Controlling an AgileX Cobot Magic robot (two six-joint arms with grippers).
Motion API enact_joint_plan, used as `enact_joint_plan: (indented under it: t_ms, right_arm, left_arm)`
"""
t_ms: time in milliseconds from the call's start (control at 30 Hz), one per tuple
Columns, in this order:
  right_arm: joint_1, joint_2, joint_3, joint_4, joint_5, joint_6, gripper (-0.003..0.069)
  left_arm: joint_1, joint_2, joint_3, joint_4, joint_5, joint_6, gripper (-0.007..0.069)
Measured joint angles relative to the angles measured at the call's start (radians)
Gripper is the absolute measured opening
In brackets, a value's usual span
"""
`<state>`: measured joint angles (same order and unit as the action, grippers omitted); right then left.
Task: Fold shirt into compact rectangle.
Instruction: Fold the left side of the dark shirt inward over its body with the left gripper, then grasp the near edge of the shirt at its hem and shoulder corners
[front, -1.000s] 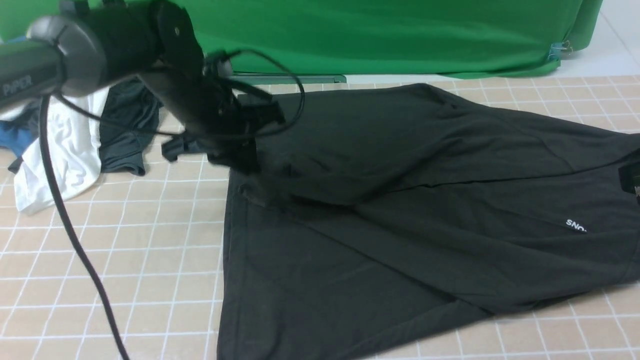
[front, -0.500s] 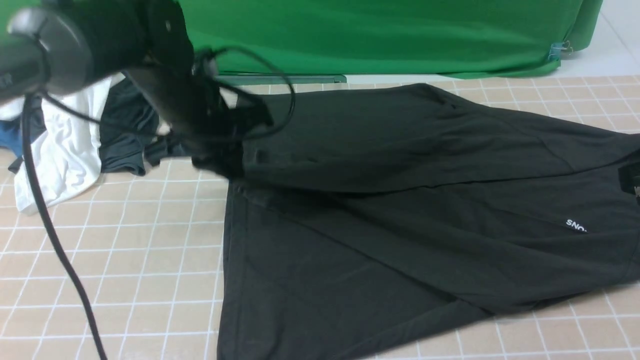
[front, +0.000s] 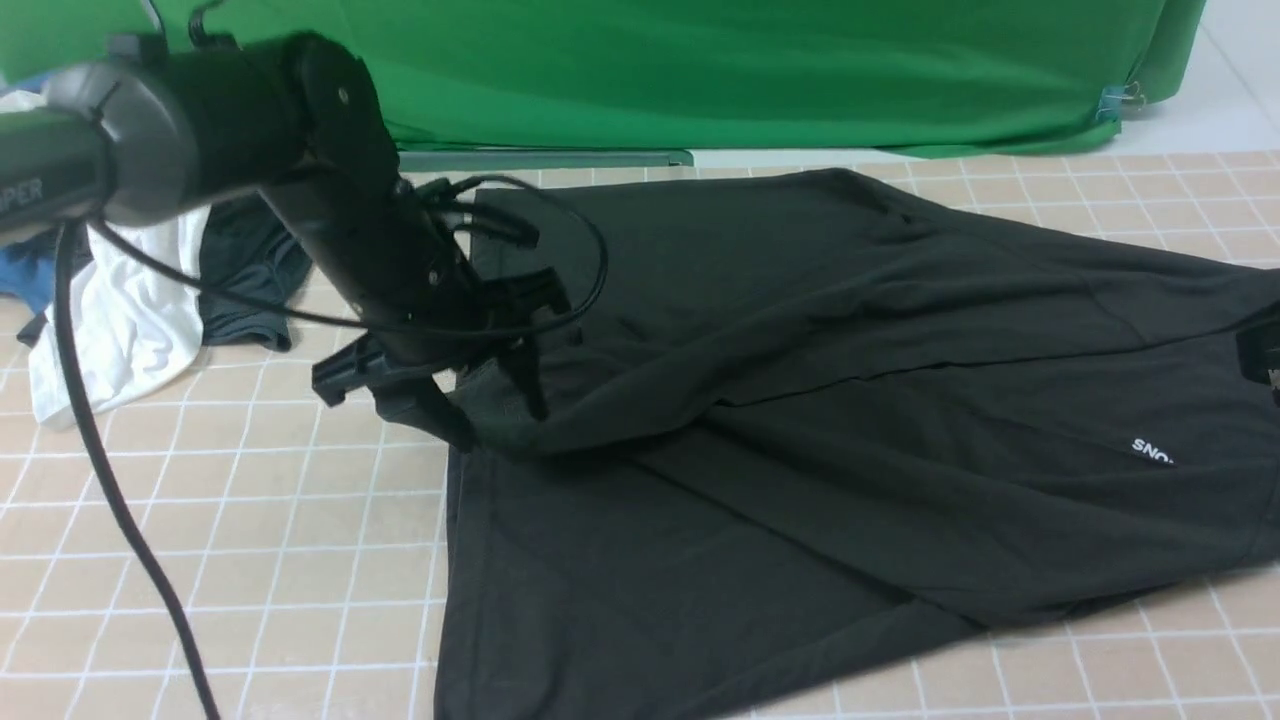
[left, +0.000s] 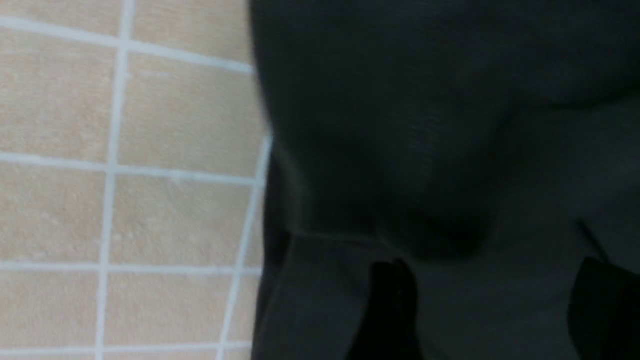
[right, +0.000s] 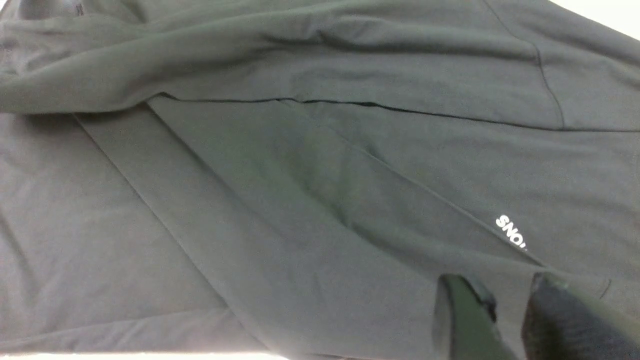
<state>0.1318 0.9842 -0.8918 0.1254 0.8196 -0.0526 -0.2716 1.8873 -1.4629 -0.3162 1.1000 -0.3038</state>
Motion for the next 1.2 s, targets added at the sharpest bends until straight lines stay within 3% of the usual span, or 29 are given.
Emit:
enact_joint_plan:
  t_ms: [167, 333, 533, 767, 867, 1033, 1200]
  right_arm:
    - [0.000, 0.000, 0.000, 0.000, 0.000, 0.000, 0.0209]
    - [0.000, 0.000, 0.000, 0.000, 0.000, 0.000, 0.0209]
    - [0.000, 0.000, 0.000, 0.000, 0.000, 0.000, 0.0209]
    - [0.000, 0.000, 0.000, 0.000, 0.000, 0.000, 0.0209]
    - [0.000, 0.000, 0.000, 0.000, 0.000, 0.000, 0.0209]
    - [0.000, 0.000, 0.000, 0.000, 0.000, 0.000, 0.0209]
    - [0.000, 0.000, 0.000, 0.000, 0.000, 0.000, 0.0210]
  left_arm:
    - [0.000, -0.015, -0.063, 0.021, 0.083, 0.020, 0.0558]
    - [0.000, -0.009, -0.060, 0.042, 0.045, 0.011, 0.0552]
    - [-0.025, 0.058, -0.029, -0.008, -0.062, 0.013, 0.0465]
    - [-0.076, 0.179, -0.022, -0.064, -0.211, 0.048, 0.0261]
    - [-0.077, 0.195, -0.022, -0.099, -0.219, 0.054, 0.0206]
    - [-0.077, 0.185, -0.025, -0.197, -0.212, 0.147, 0.0199]
    - [-0.077, 0.106, -0.084, -0.268, -0.203, 0.192, 0.0260]
